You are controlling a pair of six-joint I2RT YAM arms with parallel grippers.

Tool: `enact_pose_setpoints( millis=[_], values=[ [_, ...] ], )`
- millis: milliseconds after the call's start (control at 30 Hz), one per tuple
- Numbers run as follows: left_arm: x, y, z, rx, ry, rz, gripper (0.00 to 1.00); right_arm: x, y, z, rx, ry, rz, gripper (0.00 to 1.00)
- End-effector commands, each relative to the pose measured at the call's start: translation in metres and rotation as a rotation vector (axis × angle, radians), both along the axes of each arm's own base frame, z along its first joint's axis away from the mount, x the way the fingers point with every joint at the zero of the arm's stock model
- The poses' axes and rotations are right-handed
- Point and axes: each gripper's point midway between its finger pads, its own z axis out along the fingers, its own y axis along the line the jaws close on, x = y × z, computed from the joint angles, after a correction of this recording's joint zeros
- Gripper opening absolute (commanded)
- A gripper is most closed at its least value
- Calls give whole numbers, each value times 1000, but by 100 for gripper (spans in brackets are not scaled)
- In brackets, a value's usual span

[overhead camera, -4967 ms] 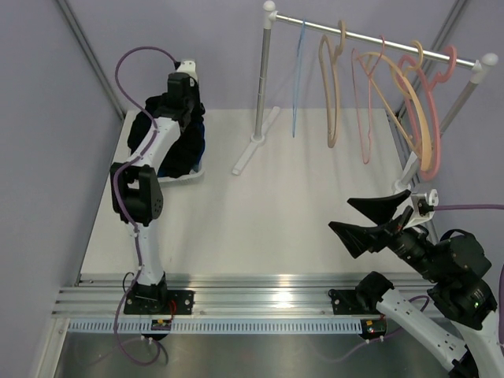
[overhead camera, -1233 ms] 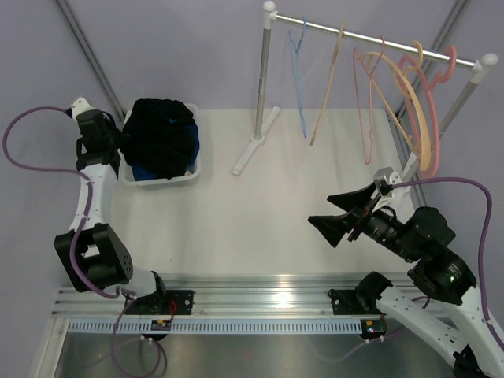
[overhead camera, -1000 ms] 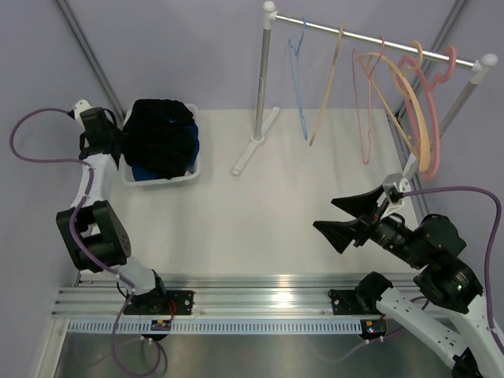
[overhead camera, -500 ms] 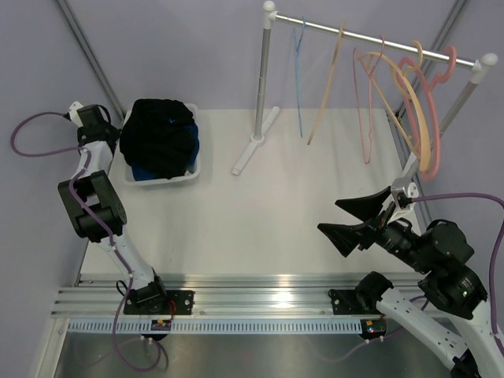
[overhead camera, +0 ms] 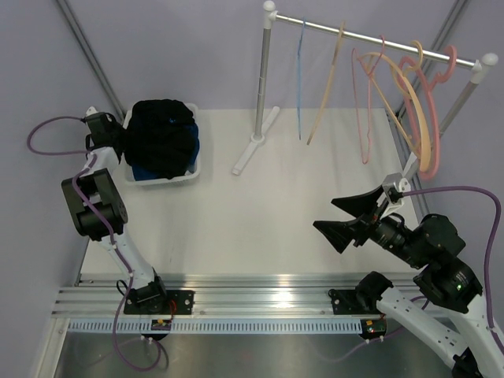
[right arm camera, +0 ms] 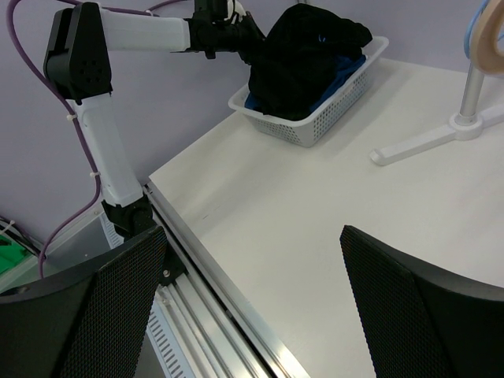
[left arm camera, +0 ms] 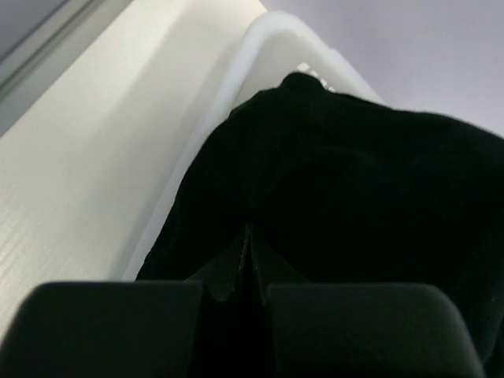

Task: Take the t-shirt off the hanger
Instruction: Place the T-shirt in the bin, then reset both arms

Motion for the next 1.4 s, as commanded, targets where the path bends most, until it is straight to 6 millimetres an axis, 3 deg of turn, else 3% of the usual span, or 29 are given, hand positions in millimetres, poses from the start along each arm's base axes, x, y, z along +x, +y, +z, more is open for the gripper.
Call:
enact_pose_setpoints(
  millis=[0,267,500,700,867,1033,1133,1233,1333,1367],
  values=[
    [-3,-11,-17,-15,14,-62,0,2,-1,4,6,-26,-9,99],
    [-18,-18,-6,15,-4,-75,0,0,-2,5,8,-30,-9,100],
    [-21,-26,-41,54,93,-78,0,3,-1,3,4,-26,-11,100],
    [-32,-9,-52,128,189,-11,0,1,-2,5,6,-28,-7,100],
    [-31,-14,-53,106,198,-33,0,0,-3,5,11,-34,-12,100],
    [-36,-15,-68,103,248,-40,0,-1,-2,5,8,-28,-6,99],
    [-35,-9,-62,134,264,-31,0,-2,-4,7,15,-36,-12,99],
    [-33,-5,-40,156,230,-23,0,-1,-3,6,11,-32,-11,99],
    [-33,-3,-15,181,195,-18,17,0,-3,6,8,-30,-9,99],
    [-33,-4,1,193,167,-16,27,0,-3,6,8,-30,-12,99]
  ],
)
